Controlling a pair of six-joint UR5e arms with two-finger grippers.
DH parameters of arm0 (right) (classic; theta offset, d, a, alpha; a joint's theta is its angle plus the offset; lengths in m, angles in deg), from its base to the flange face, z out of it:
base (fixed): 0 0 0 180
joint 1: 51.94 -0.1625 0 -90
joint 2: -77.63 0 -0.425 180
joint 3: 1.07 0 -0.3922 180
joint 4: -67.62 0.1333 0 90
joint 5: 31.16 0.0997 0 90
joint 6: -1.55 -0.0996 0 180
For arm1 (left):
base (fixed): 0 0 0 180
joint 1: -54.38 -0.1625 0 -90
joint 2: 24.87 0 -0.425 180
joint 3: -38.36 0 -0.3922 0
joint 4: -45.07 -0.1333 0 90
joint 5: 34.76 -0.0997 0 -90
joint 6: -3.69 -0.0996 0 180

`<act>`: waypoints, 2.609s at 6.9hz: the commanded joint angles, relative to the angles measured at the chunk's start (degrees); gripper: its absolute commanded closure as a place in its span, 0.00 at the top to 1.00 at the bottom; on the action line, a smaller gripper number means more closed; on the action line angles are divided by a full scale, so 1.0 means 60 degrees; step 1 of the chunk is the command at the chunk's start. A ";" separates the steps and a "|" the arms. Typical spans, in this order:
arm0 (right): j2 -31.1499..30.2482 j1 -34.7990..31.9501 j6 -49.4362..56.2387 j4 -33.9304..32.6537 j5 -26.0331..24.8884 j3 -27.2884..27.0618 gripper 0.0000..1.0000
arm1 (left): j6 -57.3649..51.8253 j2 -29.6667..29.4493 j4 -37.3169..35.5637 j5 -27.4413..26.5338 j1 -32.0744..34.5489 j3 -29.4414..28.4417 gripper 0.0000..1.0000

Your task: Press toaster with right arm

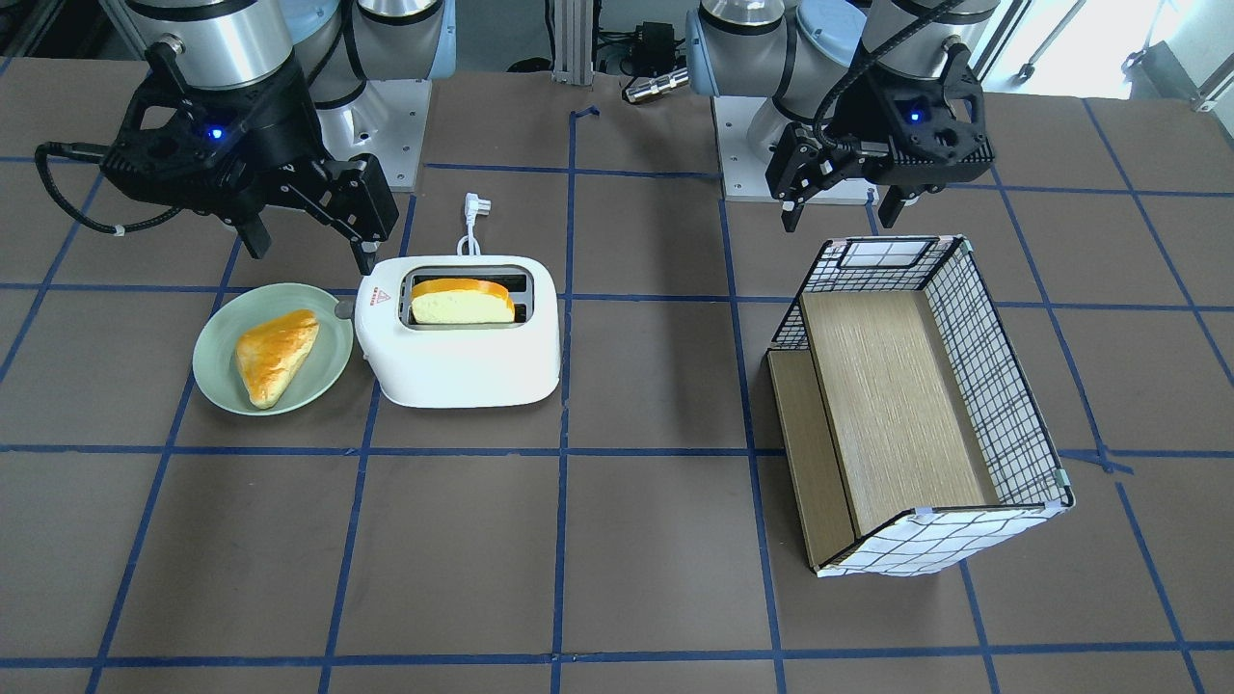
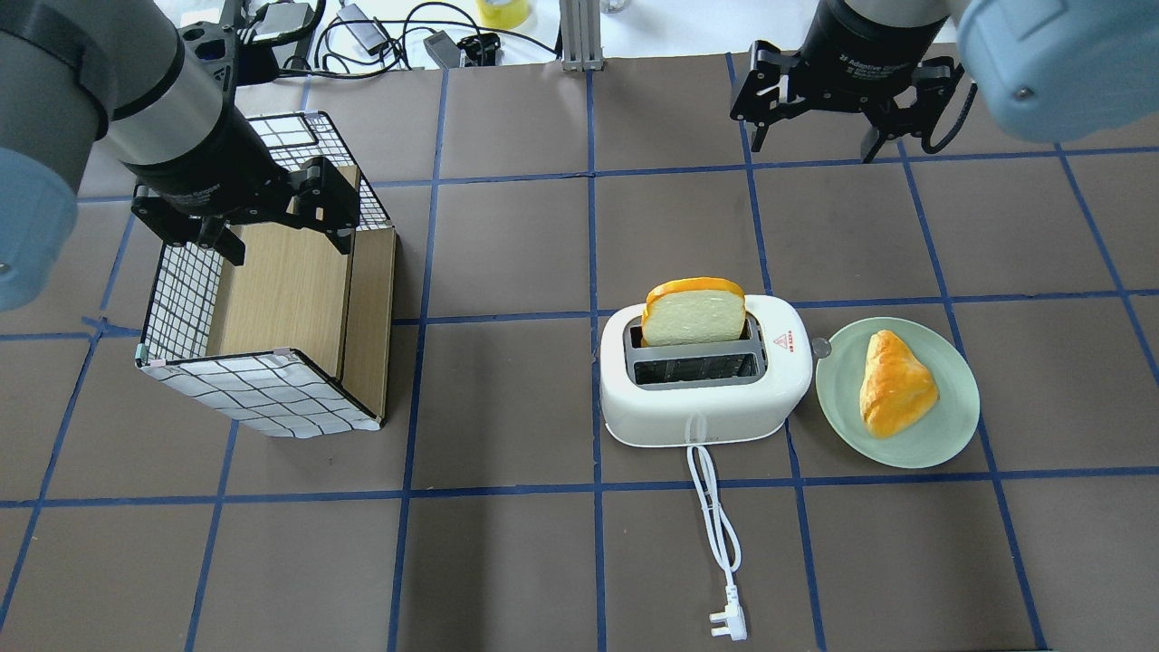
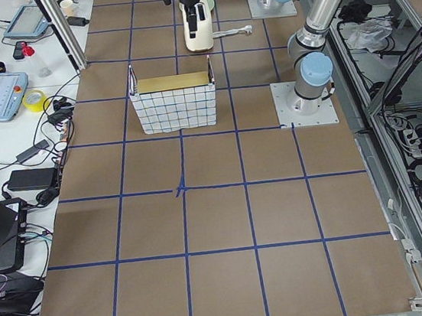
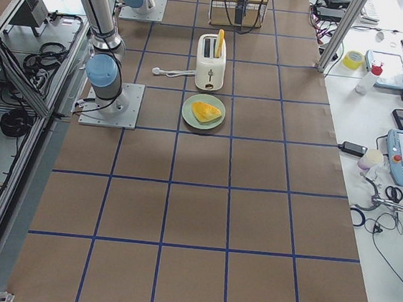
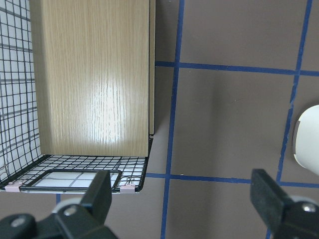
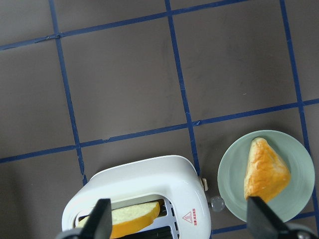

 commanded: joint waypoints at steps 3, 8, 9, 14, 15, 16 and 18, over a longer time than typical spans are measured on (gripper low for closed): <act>0.0136 0.0711 0.1449 0.0605 0.0164 -0.0091 0.00 | 0.0000 0.0000 0.0000 0.0000 0.0000 0.0000 1.00; 0.0195 0.4589 0.5998 0.3545 0.5496 -0.1638 0.00 | 0.0000 0.0000 0.0000 -0.0015 0.0000 0.0000 1.00; 0.0181 0.5149 0.6939 0.3581 0.5903 -0.2485 0.00 | 0.0000 0.0000 0.0000 0.0000 0.0000 0.0000 1.00; 0.0752 0.5725 1.0694 0.3407 0.7428 -0.4350 0.00 | 0.0000 0.0000 0.0000 0.0000 0.0000 0.0000 1.00; 0.0825 0.5798 1.1163 0.3377 0.7503 -0.4441 0.00 | 0.0000 0.0000 0.0000 0.0000 0.0000 0.0000 1.00; 0.0956 0.5813 1.1312 0.3377 0.7490 -0.4442 0.00 | 0.0000 0.0000 0.0000 -0.0015 0.0000 0.0000 1.00; 0.1118 0.5828 1.1270 0.3333 0.7475 -0.4558 0.00 | 0.0000 0.0000 0.0000 0.0000 0.0000 0.0000 1.00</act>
